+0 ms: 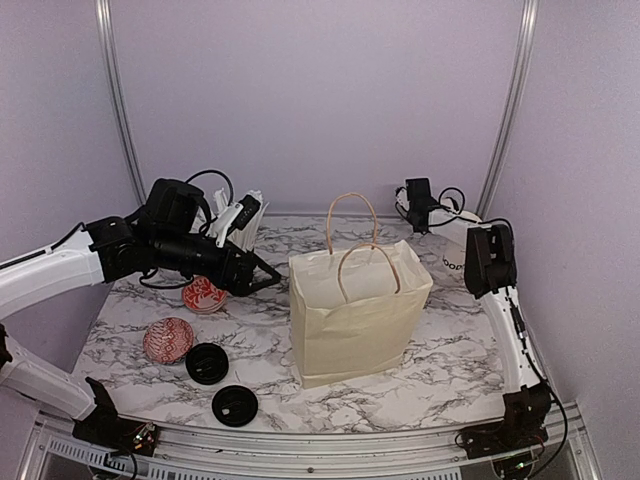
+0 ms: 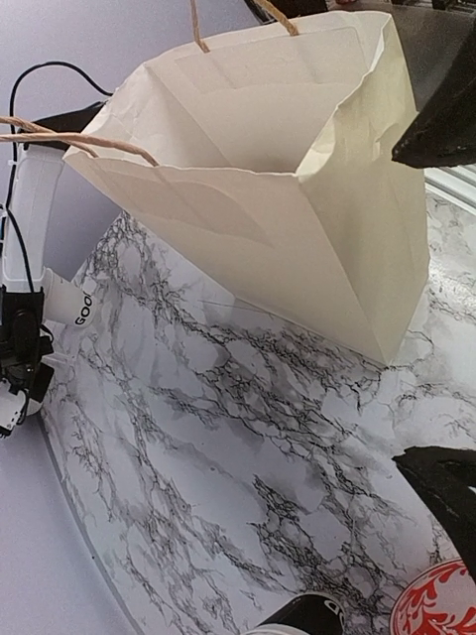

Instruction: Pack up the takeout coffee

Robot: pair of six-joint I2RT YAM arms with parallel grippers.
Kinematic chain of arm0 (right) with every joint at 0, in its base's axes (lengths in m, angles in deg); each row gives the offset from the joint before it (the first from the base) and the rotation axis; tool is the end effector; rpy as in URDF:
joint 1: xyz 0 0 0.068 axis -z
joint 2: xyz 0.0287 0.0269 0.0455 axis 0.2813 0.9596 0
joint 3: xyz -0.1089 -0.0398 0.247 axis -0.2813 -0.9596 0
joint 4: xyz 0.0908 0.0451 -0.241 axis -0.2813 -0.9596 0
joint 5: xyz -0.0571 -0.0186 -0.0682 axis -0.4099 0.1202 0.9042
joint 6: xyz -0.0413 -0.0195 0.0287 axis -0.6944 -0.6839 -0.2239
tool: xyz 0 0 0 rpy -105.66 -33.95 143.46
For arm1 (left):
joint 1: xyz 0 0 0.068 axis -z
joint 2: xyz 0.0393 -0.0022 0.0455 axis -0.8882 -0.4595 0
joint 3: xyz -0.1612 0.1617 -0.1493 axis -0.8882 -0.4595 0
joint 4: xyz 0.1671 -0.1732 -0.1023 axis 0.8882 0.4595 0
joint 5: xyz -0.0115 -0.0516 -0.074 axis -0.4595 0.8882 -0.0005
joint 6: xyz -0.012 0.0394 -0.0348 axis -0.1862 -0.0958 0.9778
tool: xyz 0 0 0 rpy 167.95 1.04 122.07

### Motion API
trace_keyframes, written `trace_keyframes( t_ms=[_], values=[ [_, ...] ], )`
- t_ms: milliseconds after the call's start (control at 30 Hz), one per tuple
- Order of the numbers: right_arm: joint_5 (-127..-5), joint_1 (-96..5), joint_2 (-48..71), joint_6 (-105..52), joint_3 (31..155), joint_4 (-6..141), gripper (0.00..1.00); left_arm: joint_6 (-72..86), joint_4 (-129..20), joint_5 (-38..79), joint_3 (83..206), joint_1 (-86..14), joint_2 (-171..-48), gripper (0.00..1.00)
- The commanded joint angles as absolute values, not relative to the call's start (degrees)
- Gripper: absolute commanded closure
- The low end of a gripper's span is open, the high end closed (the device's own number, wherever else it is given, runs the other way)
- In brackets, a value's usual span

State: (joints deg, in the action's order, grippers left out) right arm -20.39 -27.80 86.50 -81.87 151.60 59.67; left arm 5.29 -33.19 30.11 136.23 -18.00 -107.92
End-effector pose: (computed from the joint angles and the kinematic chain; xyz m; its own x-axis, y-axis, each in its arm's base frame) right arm 0.5915 0.0975 0.1368 -0.5979 -0.7257 -0.3404 -0.1263 0.5046 -0.8540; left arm 0.1994 -0.2126 0.3344 -0.4852 0.2445 -0.8395 0.7888 0.5368 -0.2995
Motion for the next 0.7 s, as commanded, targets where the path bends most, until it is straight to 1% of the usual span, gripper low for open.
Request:
trace_keyframes(
  t_ms=[0,33,200,233,267,300,433,667],
  values=[
    [-23.00,-27.81,81.52,-77.00,153.71,56.02,0.63,5.60,-35.31,31.35,134.91,-17.75,-107.90,0.01],
    [-23.34,-27.85,81.58,-76.76,153.88,55.93,0.59,5.62,-35.44,31.48,134.82,-17.81,-108.04,0.01],
    [-23.46,-27.85,83.15,-76.78,154.65,57.01,0.56,5.51,-35.58,32.46,134.97,-17.76,-108.66,0.01],
    [-23.42,-27.84,83.48,-76.91,154.58,57.48,0.51,5.48,-35.53,32.53,134.97,-17.77,-108.68,0.01],
    [-23.34,-27.85,83.85,-77.16,154.57,57.79,0.49,5.47,-35.57,32.55,134.91,-17.79,-108.78,0.01],
    [-23.04,-27.90,84.23,-77.46,154.50,58.49,0.45,5.45,-35.54,32.61,134.89,-17.79,-108.85,0.01],
    [-22.32,-27.70,85.55,-78.99,154.48,61.02,0.43,5.53,-35.58,32.85,135.12,-17.82,-109.38,0.01],
    [-20.54,-27.59,88.24,-81.51,154.40,67.39,0.43,5.61,-35.58,33.52,136.51,-17.70,-111.57,0.01]
  ],
)
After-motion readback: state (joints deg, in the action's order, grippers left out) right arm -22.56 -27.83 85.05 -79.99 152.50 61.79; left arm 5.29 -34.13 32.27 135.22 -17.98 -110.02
